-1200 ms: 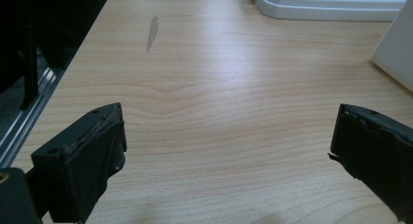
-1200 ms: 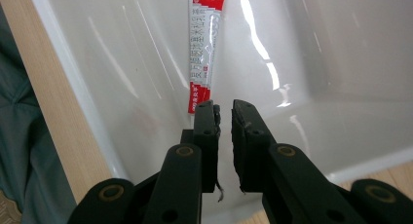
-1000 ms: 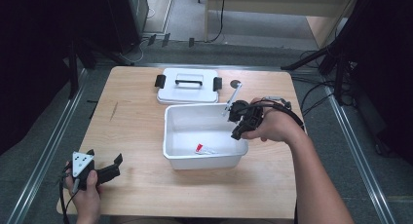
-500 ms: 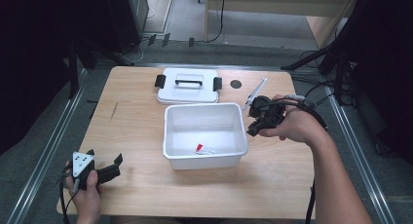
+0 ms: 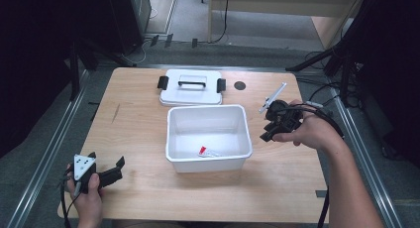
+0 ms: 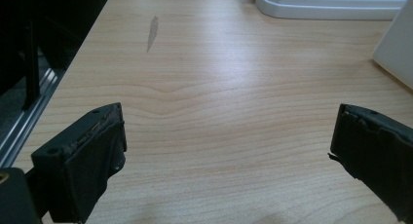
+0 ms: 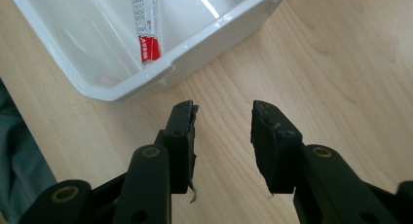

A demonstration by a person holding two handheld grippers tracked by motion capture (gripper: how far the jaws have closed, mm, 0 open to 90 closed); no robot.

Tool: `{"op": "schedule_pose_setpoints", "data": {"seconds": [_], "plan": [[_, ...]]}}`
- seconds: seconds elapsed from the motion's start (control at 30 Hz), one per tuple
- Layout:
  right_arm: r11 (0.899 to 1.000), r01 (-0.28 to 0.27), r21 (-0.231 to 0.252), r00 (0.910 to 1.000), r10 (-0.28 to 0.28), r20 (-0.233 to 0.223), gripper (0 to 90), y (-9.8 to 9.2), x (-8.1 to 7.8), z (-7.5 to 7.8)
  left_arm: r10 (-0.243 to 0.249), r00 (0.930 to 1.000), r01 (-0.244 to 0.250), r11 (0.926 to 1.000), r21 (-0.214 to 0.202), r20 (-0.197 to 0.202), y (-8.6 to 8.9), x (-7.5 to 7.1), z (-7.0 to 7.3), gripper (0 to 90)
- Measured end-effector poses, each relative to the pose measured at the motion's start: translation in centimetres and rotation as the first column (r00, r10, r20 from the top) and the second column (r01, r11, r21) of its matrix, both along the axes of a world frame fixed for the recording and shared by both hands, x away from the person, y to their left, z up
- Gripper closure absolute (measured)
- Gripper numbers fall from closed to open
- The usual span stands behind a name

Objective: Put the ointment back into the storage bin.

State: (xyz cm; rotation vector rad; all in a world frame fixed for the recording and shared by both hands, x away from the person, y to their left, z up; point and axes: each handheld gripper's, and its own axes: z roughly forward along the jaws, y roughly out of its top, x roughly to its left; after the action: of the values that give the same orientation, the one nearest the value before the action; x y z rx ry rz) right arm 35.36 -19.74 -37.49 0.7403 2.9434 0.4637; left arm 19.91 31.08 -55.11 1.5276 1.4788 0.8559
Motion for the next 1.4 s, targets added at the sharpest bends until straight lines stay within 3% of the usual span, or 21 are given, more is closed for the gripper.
{"op": "schedule_pose_setpoints", "data": {"seconds": [0.07, 0.13, 0.2, 0.23, 0.27, 0.47, 0.6, 0.77, 0.83, 0.93, 1.0, 1.03, 1.13, 1.27, 1.3, 1.37, 1.4], "plan": [[1.0, 0.01, 0.003, 0.9999, -0.01, -0.011, 60.6, -0.2, 0.1, -0.2, -0.001, 1.0, 0.001, 1.0, -0.001, 0.001, 0.0, 0.0, 0.0, 0.1], [0.997, 0.072, -0.026, 0.9973, -0.072, -0.009, 56.0, -0.8, 0.2, -0.7, -0.001, 1.0, 0.001, 1.0, 0.0, 0.0, 0.0, 0.0, 0.0, 0.1], [0.996, 0.087, -0.03, 0.9962, -0.087, -0.002, 54.8, -1.0, 0.2, -0.9, -0.001, 1.0, 0.001, 1.0, 0.0, 0.001, 0.0, 0.0, 0.0, 0.2], [0.991, 0.136, -0.019, 0.9907, -0.136, -0.001, 46.4, -1.4, 0.2, -1.3, 0.0, 1.0, 0.0, 1.0, 0.001, 0.0, 0.0, 0.0, 0.0, 0.1], [0.989, 0.147, -0.017, 0.9891, -0.147, 0.007, 42.0, -1.6, 0.1, -1.4, -0.001, 1.0, 0.001, 1.0, 0.001, 0.001, 0.0, 0.0, 0.0, 0.1], [0.977, 0.209, -0.045, 0.9777, -0.207, 0.032, 35.1, -2.5, -0.1, -2.5, -0.001, 1.0, 0.001, 1.0, 0.0, 0.0, 0.0, 0.0, 0.0, 0.1], [0.963, 0.268, -0.005, 0.9624, -0.268, 0.047, 30.4, -3.5, -0.4, -2.9, -0.001, 1.0, 0.001, 1.0, 0.001, 0.0, 0.0, 0.0, 0.0, 0.1], [0.943, 0.331, 0.009, 0.9382, -0.331, 0.103, 14.4, -4.5, -0.8, -3.5, -0.001, 1.0, 0.001, 1.0, 0.001, -0.001, 0.0, 0.0, 0.0, 0.1], [0.935, 0.355, 0.024, 0.9273, -0.355, 0.117, 13.3, -4.9, -1.0, -3.9, -0.001, 1.0, 0.001, 1.0, 0.001, -0.001, 0.0, 0.0, 0.0, 0.2], [0.929, 0.368, 0.049, 0.9186, -0.371, 0.135, 11.9, -5.4, -1.3, -4.3, -0.001, 1.0, 0.001, 1.0, 0.0, 0.0, 0.0, 0.0, 0.0, 0.1], [0.917, 0.392, 0.074, 0.9044, -0.399, 0.152, 8.9, -5.9, -1.5, -4.6, 0.0, 1.0, 0.0, 1.0, 0.0, 0.0, 0.0, 0.0, 0.0, 0.2], [0.902, 0.423, 0.089, 0.8874, -0.432, 0.161, 5.4, -6.4, -1.6, -5.0, 0.0, 1.0, 0.0, 1.0, 0.001, 0.0, 0.0, 0.0, 0.0, 0.1], [0.884, 0.453, 0.114, 0.8678, -0.467, 0.17, 0.2, -7.1, -1.9, -5.5, -0.001, 1.0, 0.001, 1.0, 0.001, 0.0, 0.0, 0.0, 0.0, 0.1], [0.865, 0.477, 0.155, 0.8461, -0.5, 0.186, 0.0, -7.9, -2.4, -6.6, 0.0, 1.0, 0.0, 1.0, 0.001, 0.0, 0.0, 0.0, 0.0, 0.1], [0.855, 0.489, 0.17, 0.8365, -0.515, 0.186, 0.0, -8.2, -2.5, -6.9, 0.0, 1.0, 0.0, 1.0, 0.002, -0.001, 0.0, 0.0, 0.0, 0.2], [0.844, 0.501, 0.188, 0.8258, -0.532, 0.187, 0.0, -8.7, -2.7, -7.4, 0.0, 1.0, 0.0, 1.0, 0.001, 0.0, 0.0, 0.0, 0.0, 0.1], [0.844, 0.501, 0.188, 0.8258, -0.532, 0.187, 0.0, -8.7, -2.7, -7.4, 0.0, 1.0, 0.0, 1.0, 0.001, 0.0, 0.0, 0.0, 0.0, 0.1]]}}
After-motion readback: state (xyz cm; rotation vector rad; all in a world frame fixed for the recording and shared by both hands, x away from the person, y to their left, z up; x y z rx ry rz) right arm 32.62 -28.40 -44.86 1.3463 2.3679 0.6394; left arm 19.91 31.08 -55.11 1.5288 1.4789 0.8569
